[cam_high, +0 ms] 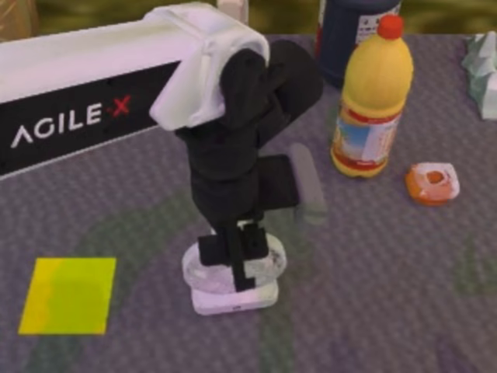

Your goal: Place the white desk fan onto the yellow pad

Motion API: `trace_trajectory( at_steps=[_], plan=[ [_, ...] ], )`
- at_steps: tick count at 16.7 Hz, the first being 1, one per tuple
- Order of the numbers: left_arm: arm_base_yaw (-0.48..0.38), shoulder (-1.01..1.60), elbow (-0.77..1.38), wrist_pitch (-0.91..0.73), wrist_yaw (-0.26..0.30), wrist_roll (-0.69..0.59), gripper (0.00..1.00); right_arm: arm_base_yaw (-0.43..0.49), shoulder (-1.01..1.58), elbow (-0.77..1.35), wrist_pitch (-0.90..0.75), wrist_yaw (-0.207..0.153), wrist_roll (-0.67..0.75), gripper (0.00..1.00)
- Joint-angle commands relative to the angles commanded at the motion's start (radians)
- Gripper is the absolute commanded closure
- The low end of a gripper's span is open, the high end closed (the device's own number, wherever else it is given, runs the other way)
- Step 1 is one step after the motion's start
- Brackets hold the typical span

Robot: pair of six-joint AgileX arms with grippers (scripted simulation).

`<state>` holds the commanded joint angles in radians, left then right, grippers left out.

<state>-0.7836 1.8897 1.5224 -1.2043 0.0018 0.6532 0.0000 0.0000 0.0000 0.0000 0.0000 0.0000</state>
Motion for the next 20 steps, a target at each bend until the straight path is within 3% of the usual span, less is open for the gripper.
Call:
trace_trajectory(
  at_steps=[9, 15, 20],
  plan=[
    [0.016, -0.012, 0.179, -0.185, 0.004, -0.004, 1.0, 0.0, 0.0, 0.0, 0.0, 0.0, 0.0, 0.0],
    [0.014, -0.013, 0.188, -0.195, 0.003, 0.0, 1.0, 0.0, 0.0, 0.0, 0.0, 0.0, 0.0, 0.0],
    [0.142, -0.099, 0.093, -0.196, 0.006, 0.156, 1.0, 0.0, 0.0, 0.0, 0.0, 0.0, 0.0, 0.0]
  ],
)
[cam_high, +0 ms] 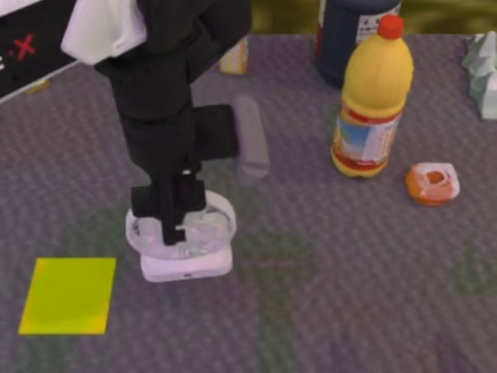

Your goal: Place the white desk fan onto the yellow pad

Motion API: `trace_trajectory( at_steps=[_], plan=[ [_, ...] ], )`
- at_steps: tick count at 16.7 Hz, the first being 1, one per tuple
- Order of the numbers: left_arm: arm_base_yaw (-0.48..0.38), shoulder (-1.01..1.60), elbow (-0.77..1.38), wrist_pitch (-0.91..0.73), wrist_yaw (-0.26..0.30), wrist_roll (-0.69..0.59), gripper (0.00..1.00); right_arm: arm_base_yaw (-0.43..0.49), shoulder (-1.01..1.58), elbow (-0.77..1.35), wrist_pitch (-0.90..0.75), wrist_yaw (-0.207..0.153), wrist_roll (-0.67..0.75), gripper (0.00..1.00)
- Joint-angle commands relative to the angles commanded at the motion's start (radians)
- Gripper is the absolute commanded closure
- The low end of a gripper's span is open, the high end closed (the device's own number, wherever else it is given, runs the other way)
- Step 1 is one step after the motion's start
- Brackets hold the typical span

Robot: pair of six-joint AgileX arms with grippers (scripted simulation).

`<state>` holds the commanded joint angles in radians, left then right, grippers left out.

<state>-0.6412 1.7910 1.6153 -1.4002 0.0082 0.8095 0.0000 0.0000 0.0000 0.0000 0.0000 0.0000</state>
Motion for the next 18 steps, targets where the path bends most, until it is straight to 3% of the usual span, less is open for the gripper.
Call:
trace_trajectory(
  at_steps=[7, 10, 18],
  plan=[
    [0.333, -0.235, -0.255, 0.009, 0.006, 0.429, 1.0, 0.0, 0.0, 0.0, 0.0, 0.0, 0.0, 0.0],
    [0.44, -0.315, -0.337, 0.017, 0.009, 0.55, 1.0, 0.0, 0.0, 0.0, 0.0, 0.0, 0.0, 0.0],
    [0.466, -0.335, -0.375, 0.038, 0.009, 0.579, 1.0, 0.0, 0.0, 0.0, 0.0, 0.0, 0.0, 0.0]
  ],
)
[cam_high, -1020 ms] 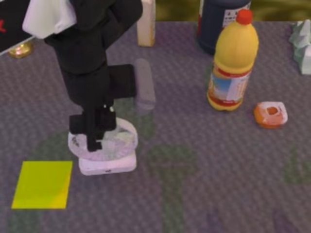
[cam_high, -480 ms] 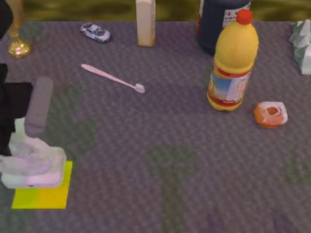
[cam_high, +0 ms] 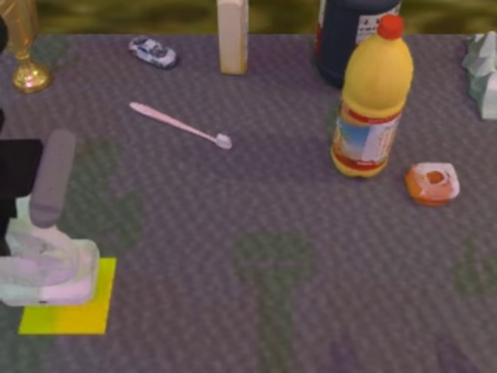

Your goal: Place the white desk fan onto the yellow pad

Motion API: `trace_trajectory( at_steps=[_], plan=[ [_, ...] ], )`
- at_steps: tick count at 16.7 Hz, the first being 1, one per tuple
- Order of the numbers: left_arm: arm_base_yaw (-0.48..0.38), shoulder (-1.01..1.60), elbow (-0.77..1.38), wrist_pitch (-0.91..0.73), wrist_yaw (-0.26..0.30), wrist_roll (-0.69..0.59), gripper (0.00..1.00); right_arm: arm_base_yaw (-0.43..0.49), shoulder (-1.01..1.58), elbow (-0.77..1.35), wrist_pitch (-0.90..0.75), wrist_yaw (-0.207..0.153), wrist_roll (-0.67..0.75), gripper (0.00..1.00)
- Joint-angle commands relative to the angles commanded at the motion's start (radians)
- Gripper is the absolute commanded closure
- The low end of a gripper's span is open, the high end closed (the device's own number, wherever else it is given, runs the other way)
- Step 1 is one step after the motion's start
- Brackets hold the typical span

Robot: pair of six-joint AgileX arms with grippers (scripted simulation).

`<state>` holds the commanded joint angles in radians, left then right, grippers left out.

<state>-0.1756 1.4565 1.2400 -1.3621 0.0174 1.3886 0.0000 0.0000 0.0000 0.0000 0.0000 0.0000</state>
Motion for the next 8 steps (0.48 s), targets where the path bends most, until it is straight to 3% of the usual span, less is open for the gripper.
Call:
trace_trajectory(
  at_steps=[8],
  plan=[
    [0.004, 0.011, -0.109, 0.122, 0.001, 0.002, 1.0, 0.0, 0.0, 0.0, 0.0, 0.0, 0.0, 0.0]
  ],
)
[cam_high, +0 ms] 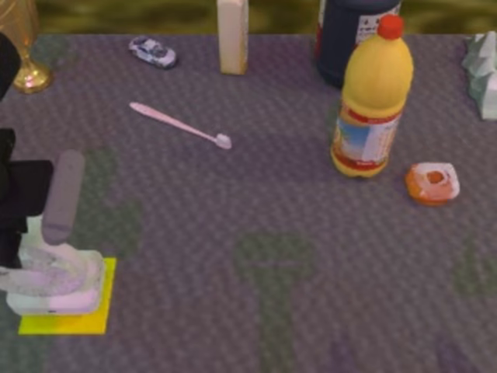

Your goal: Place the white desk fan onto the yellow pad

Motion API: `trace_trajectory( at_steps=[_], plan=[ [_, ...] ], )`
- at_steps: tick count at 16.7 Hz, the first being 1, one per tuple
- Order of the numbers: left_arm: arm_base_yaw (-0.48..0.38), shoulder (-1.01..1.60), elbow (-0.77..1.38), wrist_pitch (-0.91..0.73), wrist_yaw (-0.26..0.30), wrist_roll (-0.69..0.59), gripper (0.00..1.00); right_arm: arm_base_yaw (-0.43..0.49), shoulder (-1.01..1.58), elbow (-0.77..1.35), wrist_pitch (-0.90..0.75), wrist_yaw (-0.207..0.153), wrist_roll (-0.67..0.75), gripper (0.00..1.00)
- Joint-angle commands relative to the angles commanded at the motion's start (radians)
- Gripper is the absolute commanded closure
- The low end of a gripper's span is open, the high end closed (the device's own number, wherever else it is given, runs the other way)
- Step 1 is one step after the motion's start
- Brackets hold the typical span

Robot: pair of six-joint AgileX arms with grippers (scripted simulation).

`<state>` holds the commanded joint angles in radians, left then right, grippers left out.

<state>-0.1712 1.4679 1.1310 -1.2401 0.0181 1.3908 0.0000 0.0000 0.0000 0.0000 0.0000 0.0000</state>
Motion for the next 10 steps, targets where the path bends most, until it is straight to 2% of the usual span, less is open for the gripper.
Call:
trace_trajectory(
  at_steps=[1, 10],
  plan=[
    [0.0, 0.0, 0.0, 0.0, 0.0, 0.0, 1.0, 0.0, 0.0, 0.0, 0.0, 0.0, 0.0, 0.0],
    [0.0, 0.0, 0.0, 0.0, 0.0, 0.0, 0.32, 0.0, 0.0, 0.0, 0.0, 0.0, 0.0, 0.0]
  ],
)
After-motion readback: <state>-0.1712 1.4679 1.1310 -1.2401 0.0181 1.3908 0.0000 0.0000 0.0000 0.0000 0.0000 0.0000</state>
